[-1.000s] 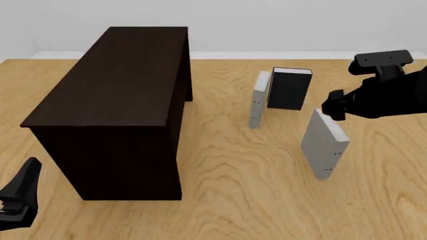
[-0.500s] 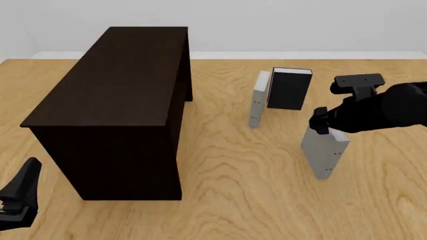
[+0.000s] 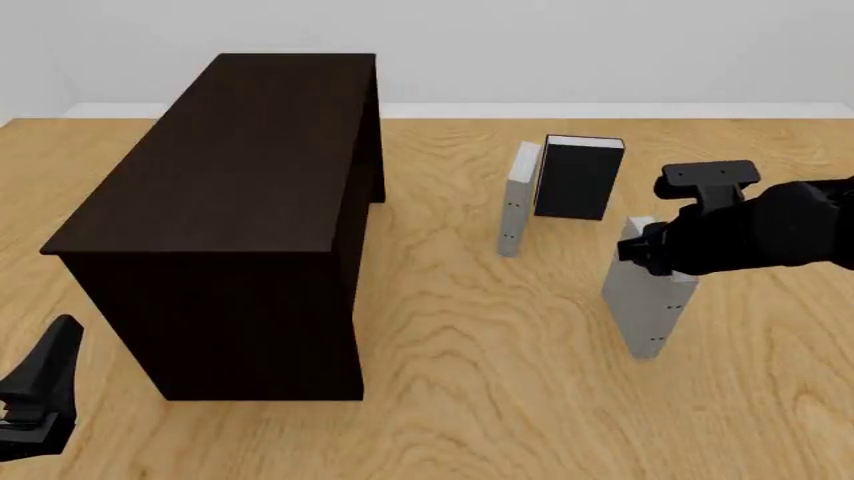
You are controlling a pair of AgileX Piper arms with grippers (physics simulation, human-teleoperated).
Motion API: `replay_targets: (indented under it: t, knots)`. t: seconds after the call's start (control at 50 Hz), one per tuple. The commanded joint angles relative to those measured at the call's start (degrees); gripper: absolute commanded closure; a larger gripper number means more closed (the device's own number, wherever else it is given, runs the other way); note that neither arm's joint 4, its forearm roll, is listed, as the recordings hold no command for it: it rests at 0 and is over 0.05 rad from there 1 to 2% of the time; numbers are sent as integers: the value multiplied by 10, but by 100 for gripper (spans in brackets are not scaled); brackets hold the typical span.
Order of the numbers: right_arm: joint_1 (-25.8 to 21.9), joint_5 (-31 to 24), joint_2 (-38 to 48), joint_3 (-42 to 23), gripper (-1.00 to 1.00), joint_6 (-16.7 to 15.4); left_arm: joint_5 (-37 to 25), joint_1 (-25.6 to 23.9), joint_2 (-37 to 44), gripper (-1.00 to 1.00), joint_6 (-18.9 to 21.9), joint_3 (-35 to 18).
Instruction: Pick up the book on the right and place it under the cabinet shelf.
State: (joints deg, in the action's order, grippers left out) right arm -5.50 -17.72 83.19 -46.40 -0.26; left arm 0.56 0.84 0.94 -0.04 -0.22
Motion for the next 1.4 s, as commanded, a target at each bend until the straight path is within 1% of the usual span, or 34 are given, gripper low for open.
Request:
replay_targets:
  t: [0.02,0.18,0.22,0.28,0.3,0.34,0.38,0.46,0.5,0.56,0.58,0.6,0.62,0.64,0.66,0.68,0.74,0.78,0.8,0.84,0.88,0.96,0.98,1.02,1.04,1.08,1.1,1.12,1.14,1.18,1.22,1.3,1.32,1.4]
  knots:
    - [-5,-2,2,1,100,4,0,0,0,-100,0,0]
    - [-17,-39,-46,-30,100,15,0,0,0,-100,0,0]
    - [-28,-50,-61,-37,100,21,0,0,0,-100,0,0]
    - [-34,-54,-67,-38,100,24,0,0,0,-100,0,0]
    - [-48,-58,-74,-40,100,37,0,0,0,-100,0,0]
    - [-46,-61,-79,-47,100,34,0,0,0,-100,0,0]
    - [-56,-64,-84,-50,100,44,0,0,0,-100,0,0]
    - [-65,-67,-91,-56,100,53,0,0,0,-100,0,0]
    - [-82,-69,-104,-61,100,70,0,0,0,-100,0,0]
    - [-92,-68,-111,-63,100,76,-3,0,0,-100,-1,-1]
    - [-99,-65,-114,-62,100,87,-2,0,-1,-100,0,-1]
    - [-103,-63,-112,-61,100,88,-2,0,-1,-100,0,0]
    - [-111,-55,-117,-62,100,101,-1,0,-2,-100,0,1]
    - [-111,-55,-117,-62,100,101,-1,0,-2,-100,0,1]
    - [-117,-52,-120,-64,100,109,-2,0,-3,-100,1,0]
    - [-119,-53,-118,-64,100,107,-2,0,-2,-100,0,0]
    - [-141,-43,-130,-67,100,134,0,0,0,-100,0,0]
    - [-143,-37,-129,-67,100,139,-2,0,-1,-100,0,0]
    - [-154,-27,-132,-63,100,157,-1,0,-1,-100,0,0]
    - [-155,-24,-133,-64,100,160,-1,0,-1,-100,0,0]
    - [-162,-9,-135,-61,100,181,1,0,0,-100,0,0]
    - [-165,12,-131,-57,100,200,-1,0,-1,-100,0,0]
    - [-170,26,-131,-51,100,219,-1,0,-1,-100,0,0]
    - [-168,32,-125,-51,100,219,2,0,2,-100,0,0]
    - [-177,45,-129,-43,100,243,2,0,2,-100,0,0]
    - [-176,54,-125,-43,100,246,-1,0,-2,-100,0,1]
    - [-179,60,-124,-41,100,253,-1,0,-2,-100,0,1]
    - [-185,74,-126,-33,100,273,-1,0,-2,-100,0,1]
    - [-181,77,-118,-38,100,263,-2,0,-2,-100,0,0]
    - [-187,91,-115,-32,100,277,-4,0,-3,-100,0,-1]
    - [-191,101,-108,-30,100,281,-3,0,-2,-100,0,-1]
    - [-202,131,-92,-22,100,301,-1,0,-1,-100,0,0]
    - [-214,150,-83,-15,100,318,-2,1,-2,-100,0,0]
    - [-218,168,-74,-12,100,327,-4,1,-4,-100,0,-1]
